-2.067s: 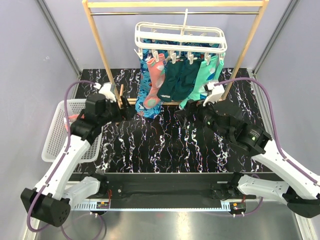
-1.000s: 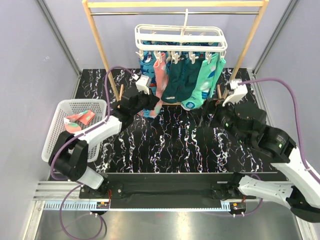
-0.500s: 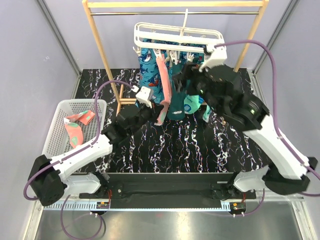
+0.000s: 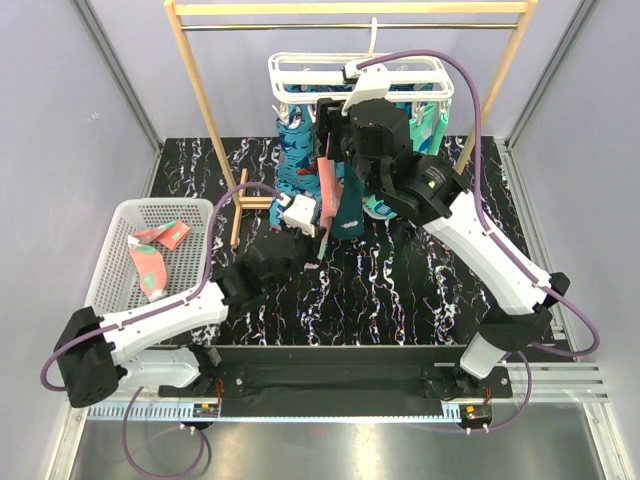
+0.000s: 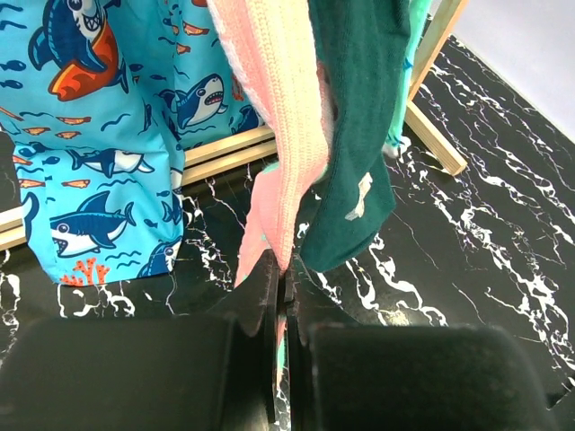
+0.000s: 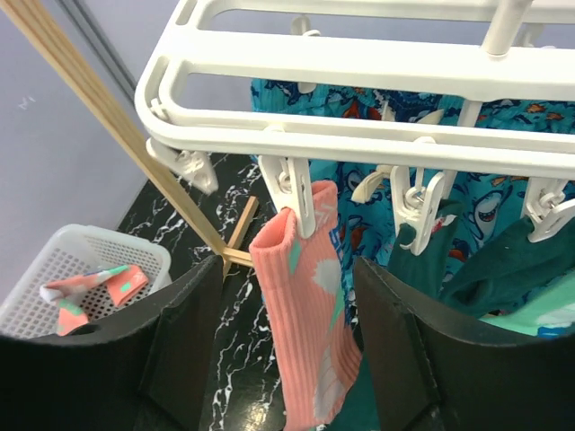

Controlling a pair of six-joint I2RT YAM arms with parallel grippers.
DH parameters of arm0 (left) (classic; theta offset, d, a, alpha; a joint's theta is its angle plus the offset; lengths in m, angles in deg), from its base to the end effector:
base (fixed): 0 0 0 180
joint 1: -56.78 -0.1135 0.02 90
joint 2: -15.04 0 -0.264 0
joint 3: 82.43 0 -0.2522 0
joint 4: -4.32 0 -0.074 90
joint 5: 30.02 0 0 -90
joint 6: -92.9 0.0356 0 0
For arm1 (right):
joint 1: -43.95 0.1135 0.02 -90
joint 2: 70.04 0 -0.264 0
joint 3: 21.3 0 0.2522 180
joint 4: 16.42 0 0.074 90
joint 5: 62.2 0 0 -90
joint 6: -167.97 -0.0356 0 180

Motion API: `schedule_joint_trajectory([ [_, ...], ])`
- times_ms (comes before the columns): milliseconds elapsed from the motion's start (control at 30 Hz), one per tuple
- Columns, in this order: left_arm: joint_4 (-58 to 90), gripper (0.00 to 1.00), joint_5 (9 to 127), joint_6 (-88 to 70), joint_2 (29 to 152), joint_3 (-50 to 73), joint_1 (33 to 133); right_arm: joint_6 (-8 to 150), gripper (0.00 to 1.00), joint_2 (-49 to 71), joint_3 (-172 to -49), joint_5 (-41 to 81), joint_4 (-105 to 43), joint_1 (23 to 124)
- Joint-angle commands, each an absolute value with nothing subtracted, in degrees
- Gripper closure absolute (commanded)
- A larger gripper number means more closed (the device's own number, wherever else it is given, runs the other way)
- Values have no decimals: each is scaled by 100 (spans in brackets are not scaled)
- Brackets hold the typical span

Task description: Remove the socks clipped to the hanger

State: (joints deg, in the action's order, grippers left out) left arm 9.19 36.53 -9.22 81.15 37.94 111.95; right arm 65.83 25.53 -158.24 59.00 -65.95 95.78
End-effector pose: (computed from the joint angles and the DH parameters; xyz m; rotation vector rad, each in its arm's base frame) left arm 0.1648 -0.2121 0.3054 0.3660 1.7404 -0.4929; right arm 0.2236 0.2546 0.5281 -0.1854 1.6960 0.3687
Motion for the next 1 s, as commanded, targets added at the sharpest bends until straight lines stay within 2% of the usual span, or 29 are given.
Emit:
schedule_joint_trajectory([
  [0, 674, 100, 2984, -730, 8034, 3679, 11433, 6812, 34, 2523, -16048, 6225, -6288, 9616],
  [267, 595, 100, 2114, -484, 8263, 3503, 11961, 7058, 32, 2637, -16039, 6620, -6077, 9642],
  [733, 463, 100, 1726, -211, 8430, 3362, 12445, 7384, 34, 2927, -16118, 6595, -5910, 9695],
  [967, 454, 100, 1594, -97, 8439, 3292, 12586, 7761, 35, 3260, -16451, 6999, -5848, 9783],
])
